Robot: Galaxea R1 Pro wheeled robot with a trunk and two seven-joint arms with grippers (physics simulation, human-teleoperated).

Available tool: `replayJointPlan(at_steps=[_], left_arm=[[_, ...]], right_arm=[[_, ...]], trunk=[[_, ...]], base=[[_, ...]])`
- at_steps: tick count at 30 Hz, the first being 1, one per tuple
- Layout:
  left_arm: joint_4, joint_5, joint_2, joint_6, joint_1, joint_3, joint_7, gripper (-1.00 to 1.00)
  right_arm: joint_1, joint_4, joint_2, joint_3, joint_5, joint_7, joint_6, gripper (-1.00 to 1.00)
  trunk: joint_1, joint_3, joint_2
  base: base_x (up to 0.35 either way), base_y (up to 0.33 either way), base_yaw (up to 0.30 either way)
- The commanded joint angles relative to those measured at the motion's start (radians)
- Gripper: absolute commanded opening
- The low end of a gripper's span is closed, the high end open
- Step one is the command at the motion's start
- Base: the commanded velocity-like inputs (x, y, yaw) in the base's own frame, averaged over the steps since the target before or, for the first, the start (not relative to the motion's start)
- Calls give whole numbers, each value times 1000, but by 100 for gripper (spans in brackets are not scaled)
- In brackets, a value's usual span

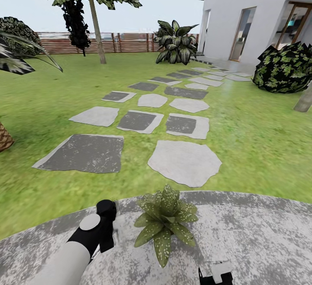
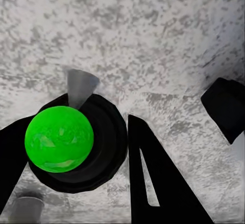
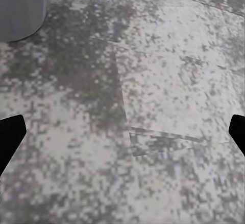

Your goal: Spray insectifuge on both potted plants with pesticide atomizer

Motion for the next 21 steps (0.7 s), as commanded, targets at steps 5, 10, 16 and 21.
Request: replayJointPlan(at_steps=[5, 10, 16, 21], left_arm=[[12, -2, -4, 14, -7, 1, 3, -100], [-22, -2, -50, 21, -51, 0, -10, -100], [-17, -3, -29, 13, -48, 3, -2, -100], [-13, 0, -6, 13, -44, 5, 4, -100]], right_arm=[[-1, 1, 0, 7, 6, -10, 0, 100], [0, 0, 1, 7, 6, -10, 0, 100], [0, 1, 1, 7, 6, -10, 0, 100], [-1, 0, 1, 7, 6, -10, 0, 100]], trunk=[[0, -1, 0], [0, -1, 0], [0, -1, 0], [0, -1, 0]], base=[[0, 0, 0], [0, 0, 0], [0, 0, 0], [0, 0, 0]])
